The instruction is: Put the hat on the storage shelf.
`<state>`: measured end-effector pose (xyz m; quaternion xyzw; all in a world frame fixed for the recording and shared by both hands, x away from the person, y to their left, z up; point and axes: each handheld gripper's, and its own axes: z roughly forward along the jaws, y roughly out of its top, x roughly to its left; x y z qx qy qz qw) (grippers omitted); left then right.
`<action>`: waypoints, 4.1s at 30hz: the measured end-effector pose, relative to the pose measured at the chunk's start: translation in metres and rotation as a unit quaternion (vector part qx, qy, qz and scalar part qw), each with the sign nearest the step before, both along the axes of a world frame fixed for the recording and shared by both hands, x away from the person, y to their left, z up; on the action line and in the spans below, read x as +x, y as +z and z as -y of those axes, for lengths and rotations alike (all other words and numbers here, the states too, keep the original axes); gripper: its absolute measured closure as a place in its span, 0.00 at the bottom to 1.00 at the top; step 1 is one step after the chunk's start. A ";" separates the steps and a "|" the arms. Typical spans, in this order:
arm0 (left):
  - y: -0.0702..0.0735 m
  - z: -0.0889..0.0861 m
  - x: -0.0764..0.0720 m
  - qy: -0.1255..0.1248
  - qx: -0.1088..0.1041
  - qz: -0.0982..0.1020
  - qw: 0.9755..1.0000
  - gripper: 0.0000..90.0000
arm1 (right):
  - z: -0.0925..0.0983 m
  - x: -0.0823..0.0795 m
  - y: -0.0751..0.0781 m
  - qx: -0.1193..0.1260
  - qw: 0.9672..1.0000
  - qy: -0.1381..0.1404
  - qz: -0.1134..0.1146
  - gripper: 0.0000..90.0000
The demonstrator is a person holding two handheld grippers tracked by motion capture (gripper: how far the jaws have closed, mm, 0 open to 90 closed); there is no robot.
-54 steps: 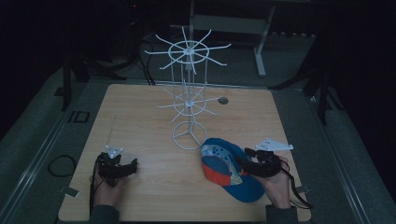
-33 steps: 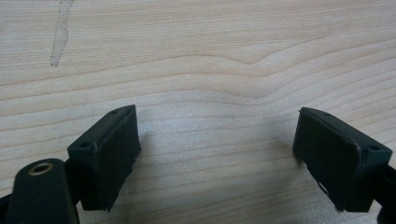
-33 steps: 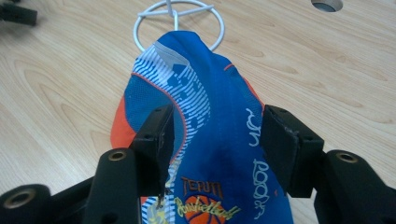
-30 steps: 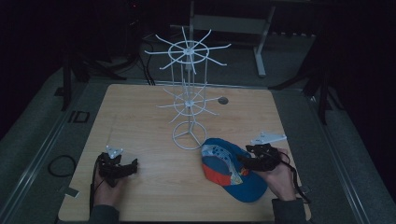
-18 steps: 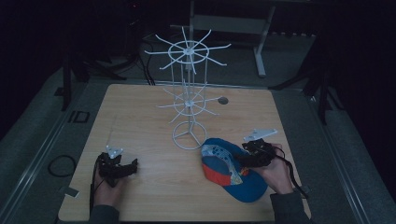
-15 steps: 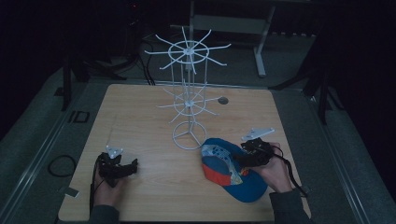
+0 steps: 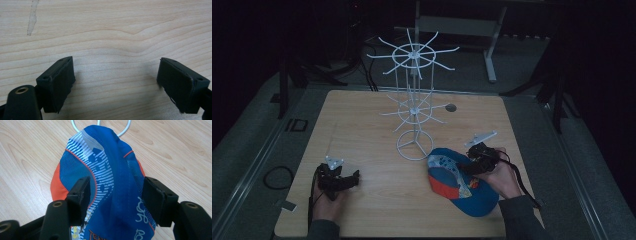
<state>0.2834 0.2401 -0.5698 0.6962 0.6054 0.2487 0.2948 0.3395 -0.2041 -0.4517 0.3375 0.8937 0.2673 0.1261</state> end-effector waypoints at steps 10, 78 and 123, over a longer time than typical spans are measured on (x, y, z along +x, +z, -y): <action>0.000 0.000 0.000 -0.001 0.002 -0.001 1.000 0.17 | -0.006 0.015 -0.006 -0.012 1.000 0.002 -0.016 0.41; 0.000 0.000 0.000 -0.002 0.001 -0.001 1.000 0.17 | -0.033 0.043 -0.008 -0.035 0.992 0.091 -0.080 0.97; 0.000 0.000 0.000 -0.002 0.001 -0.002 1.000 0.17 | 0.014 0.006 0.064 0.069 0.993 0.097 0.025 0.97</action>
